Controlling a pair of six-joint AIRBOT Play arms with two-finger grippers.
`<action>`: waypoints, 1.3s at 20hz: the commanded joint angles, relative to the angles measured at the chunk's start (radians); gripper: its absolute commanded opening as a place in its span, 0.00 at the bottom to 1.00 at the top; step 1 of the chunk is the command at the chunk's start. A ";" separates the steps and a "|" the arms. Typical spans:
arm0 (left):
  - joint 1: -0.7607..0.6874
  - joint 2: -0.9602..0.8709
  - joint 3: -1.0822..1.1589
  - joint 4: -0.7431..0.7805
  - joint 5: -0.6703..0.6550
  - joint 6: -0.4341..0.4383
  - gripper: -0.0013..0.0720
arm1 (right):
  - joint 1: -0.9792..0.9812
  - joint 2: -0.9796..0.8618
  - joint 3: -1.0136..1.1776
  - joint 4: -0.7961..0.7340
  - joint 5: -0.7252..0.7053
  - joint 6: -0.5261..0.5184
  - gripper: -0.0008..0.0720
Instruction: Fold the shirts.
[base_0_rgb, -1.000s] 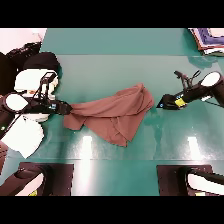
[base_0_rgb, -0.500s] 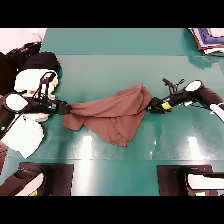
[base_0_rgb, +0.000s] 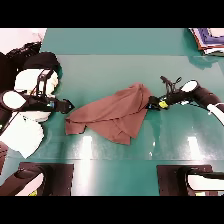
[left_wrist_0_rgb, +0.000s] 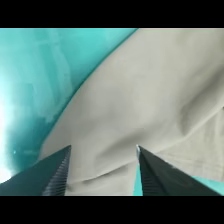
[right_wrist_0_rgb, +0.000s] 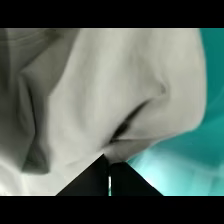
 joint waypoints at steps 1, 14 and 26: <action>0.051 0.000 0.091 0.058 -0.124 -0.032 0.70 | -0.047 0.078 0.001 -0.064 0.036 0.004 0.03; 0.241 0.000 -0.400 -0.326 -0.153 0.148 0.70 | -0.137 0.167 0.001 -0.072 0.077 -0.002 0.03; 0.059 -0.001 -0.441 -0.328 0.036 0.084 0.69 | -0.137 0.167 0.001 -0.070 0.084 -0.001 0.03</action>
